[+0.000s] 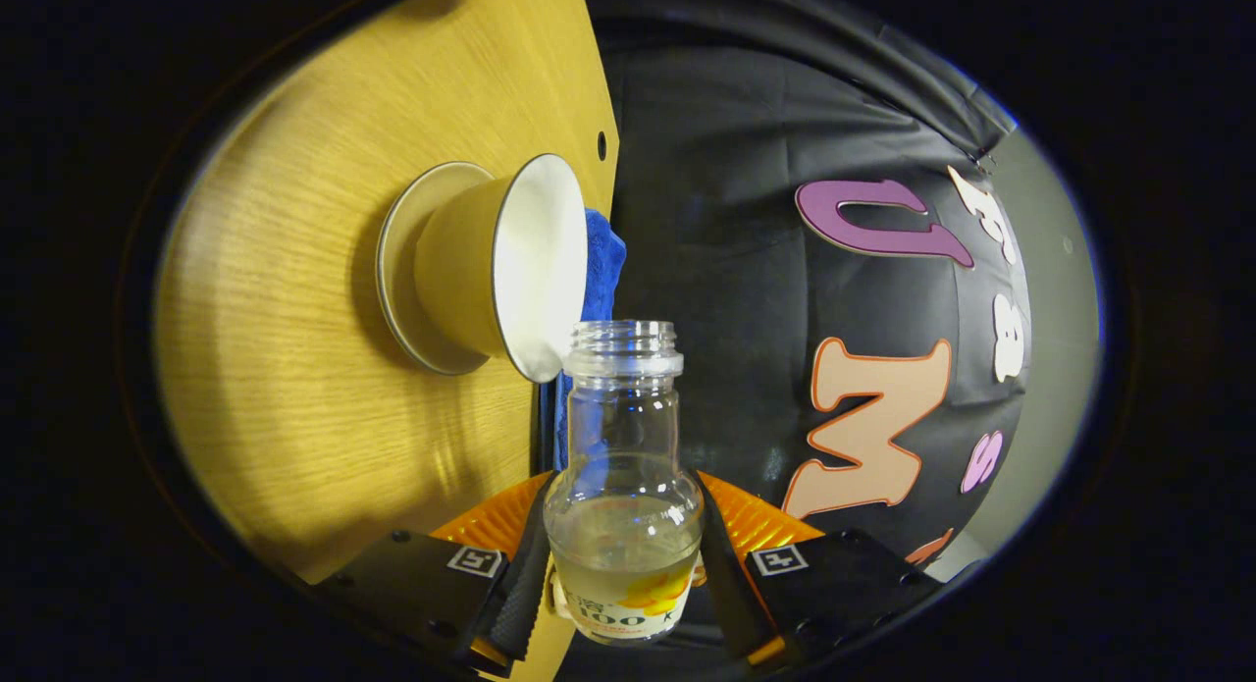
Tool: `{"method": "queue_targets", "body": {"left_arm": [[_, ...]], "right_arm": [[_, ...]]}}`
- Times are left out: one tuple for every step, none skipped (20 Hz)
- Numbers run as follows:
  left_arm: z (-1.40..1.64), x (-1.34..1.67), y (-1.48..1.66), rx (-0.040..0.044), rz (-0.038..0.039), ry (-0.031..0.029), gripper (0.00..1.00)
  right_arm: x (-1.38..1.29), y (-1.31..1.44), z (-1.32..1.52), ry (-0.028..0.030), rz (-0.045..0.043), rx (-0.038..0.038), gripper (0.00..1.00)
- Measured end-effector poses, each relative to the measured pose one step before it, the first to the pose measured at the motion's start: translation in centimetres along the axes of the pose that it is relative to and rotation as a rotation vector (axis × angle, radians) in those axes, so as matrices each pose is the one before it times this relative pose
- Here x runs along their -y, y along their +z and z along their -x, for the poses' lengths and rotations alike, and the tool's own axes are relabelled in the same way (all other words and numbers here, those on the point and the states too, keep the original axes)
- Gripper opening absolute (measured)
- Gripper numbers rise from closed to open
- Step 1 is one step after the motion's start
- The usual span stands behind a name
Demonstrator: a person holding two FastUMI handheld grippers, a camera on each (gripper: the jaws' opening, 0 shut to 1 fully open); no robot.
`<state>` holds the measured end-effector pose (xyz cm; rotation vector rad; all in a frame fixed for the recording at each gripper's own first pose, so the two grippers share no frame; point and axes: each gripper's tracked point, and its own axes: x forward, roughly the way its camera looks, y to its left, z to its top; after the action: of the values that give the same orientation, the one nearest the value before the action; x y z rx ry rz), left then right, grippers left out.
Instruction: Open the teacup lid with one hand, grasp the water bottle and pour water into the teacup with the other hand; after pouring, place the water bottle on the coaster and then close the teacup lid.
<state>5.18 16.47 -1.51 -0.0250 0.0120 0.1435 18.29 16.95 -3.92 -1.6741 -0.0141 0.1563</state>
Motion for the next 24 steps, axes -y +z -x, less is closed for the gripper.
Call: {"method": "queue_targets", "body": {"left_arm": [[-0.019, -0.040, 0.010, -0.00028, 0.00119, 0.00004, 0.25], [0.034, 0.014, -0.005, -0.00081, -0.00014, -0.00002, 0.25], [-0.015, 0.074, 0.022, 0.00054, 0.00022, 0.00003, 0.25], [-0.050, -0.006, -0.021, -0.00069, 0.00014, -0.00011, 0.25], [-0.008, -0.006, 0.008, 0.00018, 0.00069, 0.00020, 0.25], [0.061, 0.010, -0.087, -0.00075, 0.00037, -0.00014, 0.25], [0.007, -0.018, 0.072, 0.00051, 0.00017, -0.00006, 0.25], [-0.030, 0.030, -0.040, -0.00037, -0.00013, 0.00004, 0.26], [0.044, -0.033, 0.060, 0.00020, 0.00013, 0.00004, 0.27], [0.011, 0.019, -0.047, -0.00042, -0.00012, -0.00004, 0.27], [-0.021, -0.017, 0.020, 0.00018, 0.00020, -0.00008, 0.26], [0.036, 0.015, -0.024, -0.00024, 0.00011, -0.00012, 0.26], [0.020, -0.033, 0.041, 0.00004, 0.00004, -0.00020, 0.26], [-0.024, 0.009, -0.055, -0.00010, -0.00012, -0.00018, 0.26], [-0.018, 0.002, 0.062, -0.00001, 0.00031, -0.00015, 0.26], [-0.008, -0.002, -0.058, -0.00108, 0.00077, 0.00002, 0.26], [0.011, 0.010, -0.009, 0.00050, -0.00034, -0.00017, 0.26], [-0.021, -0.006, -0.009, -0.00035, 0.00008, -0.00004, 0.25], [-0.014, 0.021, 0.031, -0.00033, 0.00053, 0.00001, 0.25], [0.040, 0.000, -0.005, -0.00061, 0.00017, -0.00007, 0.25], [0.012, 0.019, 0.050, 0.00015, 0.00020, -0.00011, 0.25], [0.011, -0.065, -0.049, -0.00060, 0.00052, 0.00003, 0.25], [-0.003, -0.026, 0.027, 0.00002, -0.00014, -0.00007, 0.25], [-0.034, 0.071, -0.048, 0.00007, -0.00010, 0.00001, 0.25]], "right_arm": [[0.131, 0.082, -0.049, -0.00290, 0.02267, 0.00398, 0.76], [0.020, 0.125, 0.003, -0.00076, 0.02519, 0.00401, 0.77], [0.200, 0.058, -0.171, -0.00173, 0.02630, 0.00513, 0.76], [0.143, 0.170, -0.058, -0.00263, 0.02333, 0.00571, 0.77], [0.089, 0.057, 0.046, -0.00135, 0.01946, 0.00364, 0.76], [-0.125, 0.122, 0.076, 0.00785, 0.01186, 0.00226, 0.76], [-0.102, 0.173, 0.023, 0.00897, 0.00830, 0.00445, 0.75], [0.034, 0.336, 0.215, 0.00291, 0.01184, 0.00735, 0.75], [0.086, 0.210, 0.068, -0.00165, 0.01845, 0.00609, 0.76], [0.103, 0.162, -0.032, -0.00168, 0.02041, 0.00366, 0.76], [0.154, -0.017, 0.004, -0.00132, 0.01535, 0.00111, 0.76], [0.074, 0.029, -0.014, 0.00115, 0.01020, 0.00031, 0.76], [0.051, 0.014, -0.060, -0.00113, 0.00764, 0.00117, 0.76], [-0.016, 0.020, 0.030, -0.00090, 0.00847, 0.00269, 0.75], [0.083, -0.031, -0.030, -0.00384, 0.01269, 0.00202, 0.76], [0.125, 0.013, 0.003, -0.00401, 0.01649, 0.00273, 0.75], [0.070, 0.036, -0.030, -0.00473, 0.01653, 0.00261, 0.76], [0.103, 0.058, 0.057, -0.00421, 0.01715, 0.00187, 0.76], [0.141, 0.014, 0.045, -0.00486, 0.02188, 0.00408, 0.76], [0.286, 0.202, 0.055, -0.00957, 0.02553, 0.00550, 0.76], [0.249, 0.034, -0.063, -0.01036, 0.02330, 0.00438, 0.76], [-0.017, -0.010, 0.000, -0.00468, 0.01441, 0.00294, 0.76], [-0.076, -0.128, -0.138, 0.00028, 0.00980, 0.00395, 0.76], [0.168, 0.091, 0.013, -0.00335, 0.01418, 0.00478, 0.76]]}}
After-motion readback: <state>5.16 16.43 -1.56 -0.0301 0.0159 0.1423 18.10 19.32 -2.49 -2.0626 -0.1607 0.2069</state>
